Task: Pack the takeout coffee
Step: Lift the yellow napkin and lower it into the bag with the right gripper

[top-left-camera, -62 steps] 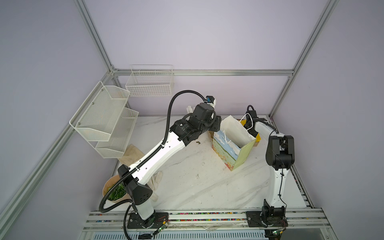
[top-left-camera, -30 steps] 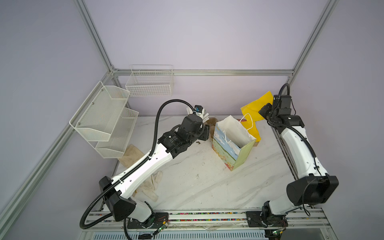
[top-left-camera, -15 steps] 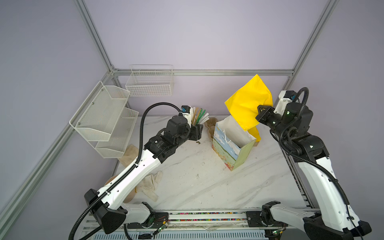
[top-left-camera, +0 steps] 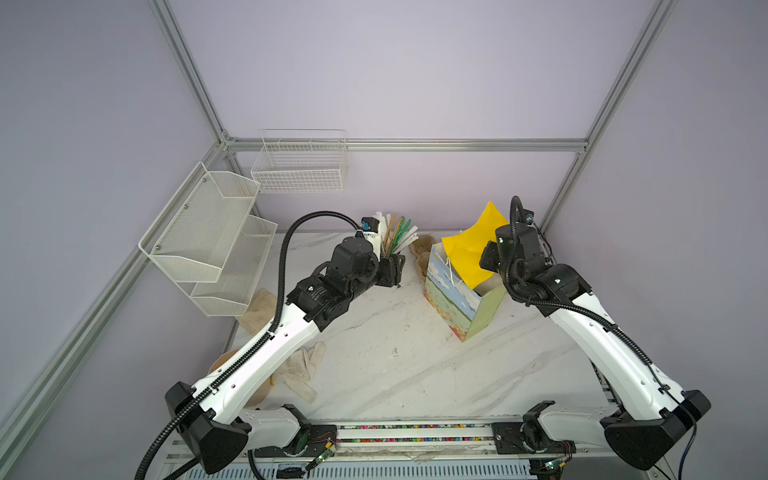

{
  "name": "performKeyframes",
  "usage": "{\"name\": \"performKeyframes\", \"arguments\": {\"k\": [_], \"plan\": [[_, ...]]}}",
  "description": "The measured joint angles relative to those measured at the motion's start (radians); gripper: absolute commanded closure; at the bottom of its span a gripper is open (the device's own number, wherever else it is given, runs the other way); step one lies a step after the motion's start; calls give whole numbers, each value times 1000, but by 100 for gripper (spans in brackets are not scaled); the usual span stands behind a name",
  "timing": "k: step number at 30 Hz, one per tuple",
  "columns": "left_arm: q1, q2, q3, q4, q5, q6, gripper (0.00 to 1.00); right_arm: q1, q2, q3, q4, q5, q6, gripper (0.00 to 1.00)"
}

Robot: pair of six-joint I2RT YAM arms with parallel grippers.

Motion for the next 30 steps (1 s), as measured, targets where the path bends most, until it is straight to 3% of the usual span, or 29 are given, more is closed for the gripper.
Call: {"name": "performKeyframes", "arguments": {"k": [7, 17, 18, 21, 22, 30], "plan": [[1, 0, 0, 0, 1, 0, 34, 63, 22, -40, -43, 11, 39, 100], [5, 9, 0, 1, 13, 0, 33, 66, 231, 9, -120, -11, 72, 100], [7, 10, 0, 1, 14, 0, 33, 66, 241, 10, -127, -23, 77, 98], [8, 11, -2, 1, 14, 0, 33, 66, 248, 30, -148, -50, 90, 67], [9, 11, -3, 1, 14, 0, 33, 66, 246, 45, -151, -59, 95, 63], [14, 23, -5, 1, 22, -1, 28, 66, 215, 218, -189, -97, 93, 47]]}}
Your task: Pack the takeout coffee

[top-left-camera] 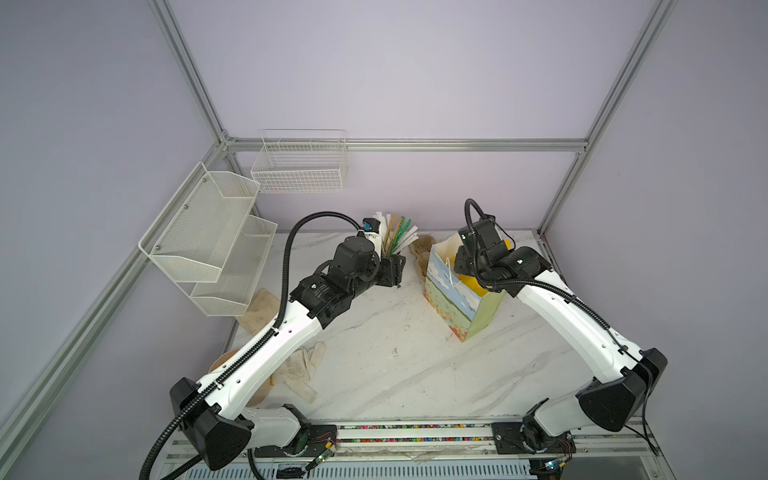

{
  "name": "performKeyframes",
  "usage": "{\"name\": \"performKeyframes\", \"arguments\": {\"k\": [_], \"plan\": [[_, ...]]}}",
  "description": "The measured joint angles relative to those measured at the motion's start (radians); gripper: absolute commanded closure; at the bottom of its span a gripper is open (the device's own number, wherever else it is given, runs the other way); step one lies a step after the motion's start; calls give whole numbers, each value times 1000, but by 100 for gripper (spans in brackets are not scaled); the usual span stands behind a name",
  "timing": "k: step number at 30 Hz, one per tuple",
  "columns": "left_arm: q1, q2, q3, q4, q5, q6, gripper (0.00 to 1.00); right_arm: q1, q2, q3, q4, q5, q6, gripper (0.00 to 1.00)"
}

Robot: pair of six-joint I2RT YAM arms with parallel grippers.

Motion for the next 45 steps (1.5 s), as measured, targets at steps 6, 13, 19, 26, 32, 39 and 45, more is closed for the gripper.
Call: {"name": "performKeyframes", "arguments": {"k": [6, 13, 19, 26, 32, 39, 45], "plan": [[0, 0, 0, 0, 42, -25, 26, -12, -48, 95, -28, 34, -16, 19], [7, -28, -15, -23, 28, -23, 8, -153, -171, 75, -26, 98, -36, 3], [68, -119, -67, -60, -21, 8, 0, -462, -263, -139, 54, 24, -73, 2], [100, -206, -168, -86, -101, 31, 0, -623, -237, -227, 90, -41, -72, 3], [132, -223, -243, -87, -144, 30, 0, -663, -306, -438, 280, -61, -42, 3], [139, -250, -315, -73, -220, 30, 0, -661, -467, -880, 720, -110, -53, 3], [152, -253, -351, -48, -284, 28, 0, -610, -344, -962, 1011, -91, -137, 3]]}}
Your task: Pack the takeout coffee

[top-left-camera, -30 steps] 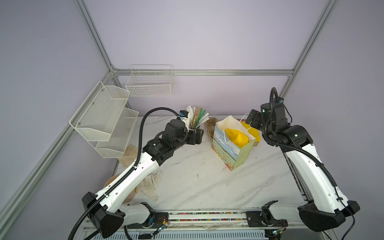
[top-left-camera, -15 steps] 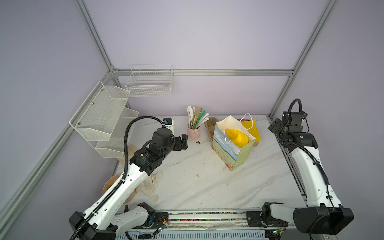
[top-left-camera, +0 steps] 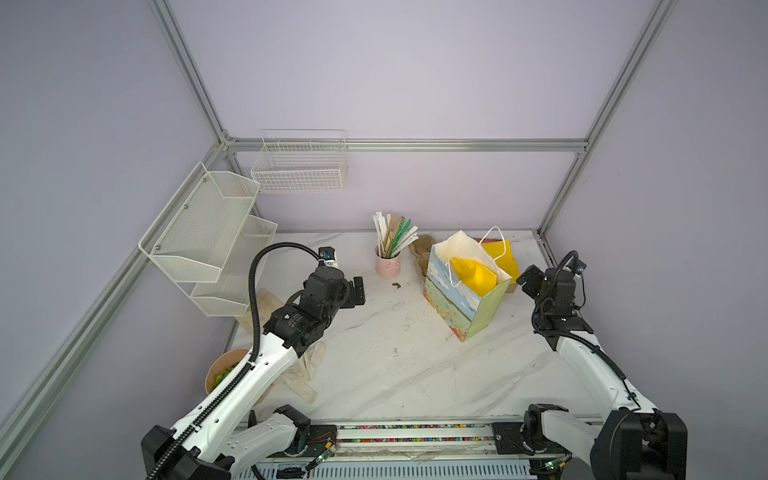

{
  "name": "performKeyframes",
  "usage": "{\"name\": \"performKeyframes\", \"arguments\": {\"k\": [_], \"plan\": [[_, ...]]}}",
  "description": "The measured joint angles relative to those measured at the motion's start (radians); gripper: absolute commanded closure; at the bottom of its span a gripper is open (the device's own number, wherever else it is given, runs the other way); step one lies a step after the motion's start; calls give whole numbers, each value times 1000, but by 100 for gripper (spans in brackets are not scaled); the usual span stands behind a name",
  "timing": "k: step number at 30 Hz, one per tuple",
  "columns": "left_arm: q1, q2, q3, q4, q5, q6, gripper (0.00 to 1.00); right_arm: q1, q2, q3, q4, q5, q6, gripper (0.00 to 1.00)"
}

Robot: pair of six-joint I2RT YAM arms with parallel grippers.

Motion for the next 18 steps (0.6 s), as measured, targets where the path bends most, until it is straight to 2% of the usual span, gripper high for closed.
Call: {"name": "performKeyframes", "arguments": {"k": [4, 10, 18], "plan": [[20, 0, -34, 32, -53, 0, 0, 45, 87, -39, 163, 9, -66, 3], [45, 3, -108, 82, -147, 2, 0, 46, 122, -153, 376, 26, -140, 3], [121, 74, -128, 113, -220, -1, 0, 75, 209, -276, 629, 35, -206, 3]]}}
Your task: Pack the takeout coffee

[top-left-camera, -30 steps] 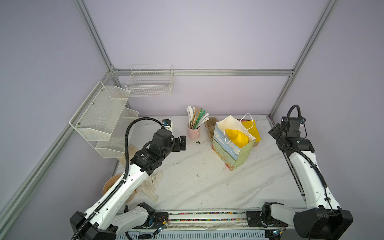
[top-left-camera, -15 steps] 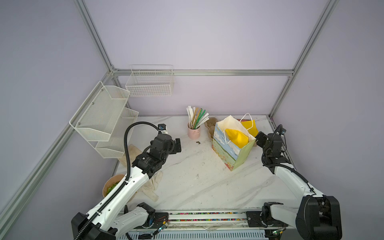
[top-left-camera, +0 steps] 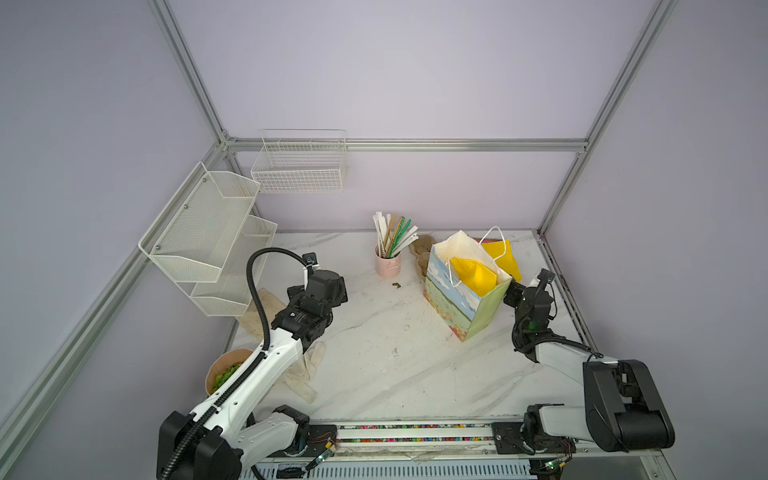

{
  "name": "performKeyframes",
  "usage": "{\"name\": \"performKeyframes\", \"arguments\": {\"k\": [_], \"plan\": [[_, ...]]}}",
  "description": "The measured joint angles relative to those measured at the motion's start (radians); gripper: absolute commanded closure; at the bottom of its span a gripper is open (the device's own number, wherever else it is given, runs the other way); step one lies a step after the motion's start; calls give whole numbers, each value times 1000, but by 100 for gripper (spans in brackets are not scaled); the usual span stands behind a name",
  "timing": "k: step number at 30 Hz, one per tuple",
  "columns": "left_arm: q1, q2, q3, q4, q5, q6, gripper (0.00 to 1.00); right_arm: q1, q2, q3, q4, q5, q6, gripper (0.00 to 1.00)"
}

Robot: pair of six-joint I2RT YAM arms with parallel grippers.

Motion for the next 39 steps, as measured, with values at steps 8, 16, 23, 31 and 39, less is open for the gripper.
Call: {"name": "performKeyframes", "arguments": {"k": [8, 16, 23, 31, 39], "plan": [[54, 63, -32, 41, -38, 2, 0, 14, 179, -21, 247, 34, -76, 3], [89, 11, -162, 198, -94, 62, 0, 14, 246, 16, 348, 10, -143, 3], [155, 51, -176, 331, -111, 106, 0, 5, 368, -21, 559, -66, -186, 3], [280, 129, -302, 611, -56, 203, 0, 2, 434, 0, 578, -89, -192, 3], [420, 255, -464, 908, 73, 282, 0, 2, 434, 8, 579, -100, -200, 3]]}}
